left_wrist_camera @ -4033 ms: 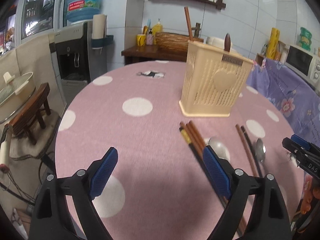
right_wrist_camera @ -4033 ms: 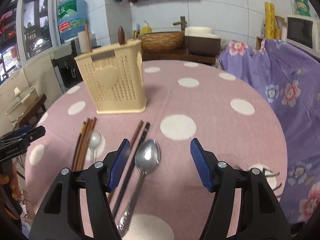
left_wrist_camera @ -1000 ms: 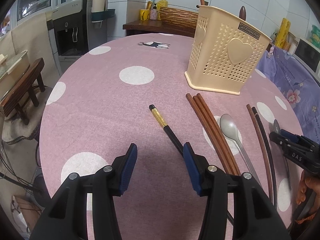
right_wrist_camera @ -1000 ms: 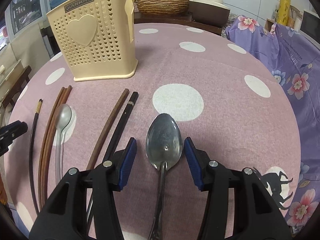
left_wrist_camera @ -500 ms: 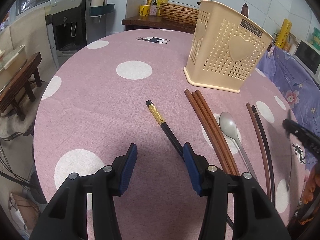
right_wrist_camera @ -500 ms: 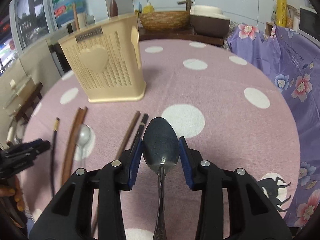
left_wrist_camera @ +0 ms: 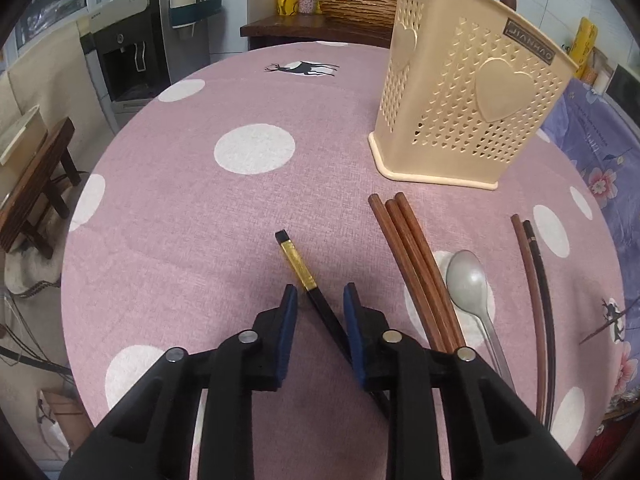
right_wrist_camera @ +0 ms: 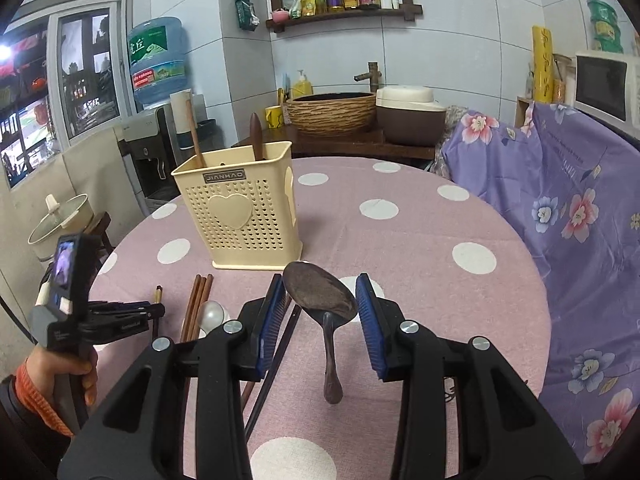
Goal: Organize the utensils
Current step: 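Grasp the black gold-tipped chopstick with the left tool while the right tool lifts the spoon, then lower the chopstick and spoon into the beige holder with both tools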
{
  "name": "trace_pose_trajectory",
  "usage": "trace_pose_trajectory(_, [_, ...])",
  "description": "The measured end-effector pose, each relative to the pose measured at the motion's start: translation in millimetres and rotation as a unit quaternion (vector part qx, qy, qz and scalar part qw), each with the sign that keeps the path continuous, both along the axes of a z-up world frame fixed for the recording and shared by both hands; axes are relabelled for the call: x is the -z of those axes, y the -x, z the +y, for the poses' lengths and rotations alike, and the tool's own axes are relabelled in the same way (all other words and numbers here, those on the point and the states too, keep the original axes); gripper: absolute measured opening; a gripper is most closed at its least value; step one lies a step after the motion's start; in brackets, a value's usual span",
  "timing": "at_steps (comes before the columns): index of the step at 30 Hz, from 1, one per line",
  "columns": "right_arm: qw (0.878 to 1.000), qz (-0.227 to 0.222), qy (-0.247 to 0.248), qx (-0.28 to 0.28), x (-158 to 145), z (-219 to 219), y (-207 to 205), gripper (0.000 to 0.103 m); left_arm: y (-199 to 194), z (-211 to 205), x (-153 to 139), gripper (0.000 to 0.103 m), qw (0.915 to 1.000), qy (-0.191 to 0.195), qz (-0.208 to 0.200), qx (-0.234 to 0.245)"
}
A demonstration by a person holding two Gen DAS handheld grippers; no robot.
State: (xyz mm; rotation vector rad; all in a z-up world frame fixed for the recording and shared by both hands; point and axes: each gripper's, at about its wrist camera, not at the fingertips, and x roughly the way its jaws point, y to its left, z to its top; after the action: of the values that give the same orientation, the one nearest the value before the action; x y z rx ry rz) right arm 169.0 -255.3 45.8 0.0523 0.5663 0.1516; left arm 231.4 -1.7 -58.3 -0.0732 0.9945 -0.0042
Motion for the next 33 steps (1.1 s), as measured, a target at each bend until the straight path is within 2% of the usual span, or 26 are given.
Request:
trace_pose_trajectory(4, [1.000, -0.006, -0.001, -0.005, 0, 3, 4, 0.036, -10, -6, 0, 0.014, 0.9997, -0.021, 0.012, -0.003])
trace_pose_trajectory(9, [1.000, -0.004, -0.008, -0.010, 1, 3, 5, 0.036, -24, -23, -1, 0.013, 0.9983, -0.052, 0.021, 0.015])
trace_pose_trajectory(21, [1.000, -0.004, -0.007, -0.004, 2, 4, 1, 0.036, -25, -34, 0, 0.011, 0.9970, -0.073, 0.017, 0.020])
trace_pose_trajectory(29, [1.000, -0.004, -0.007, 0.001, 2, 4, 3, 0.036, -24, -40, 0, 0.008, 0.9974, -0.069, 0.008, 0.020])
trace_pose_trajectory(33, [1.000, -0.006, -0.009, 0.000, 2, 4, 3, 0.036, -19, -37, -11, 0.008, 0.9984, -0.050, -0.013, 0.022])
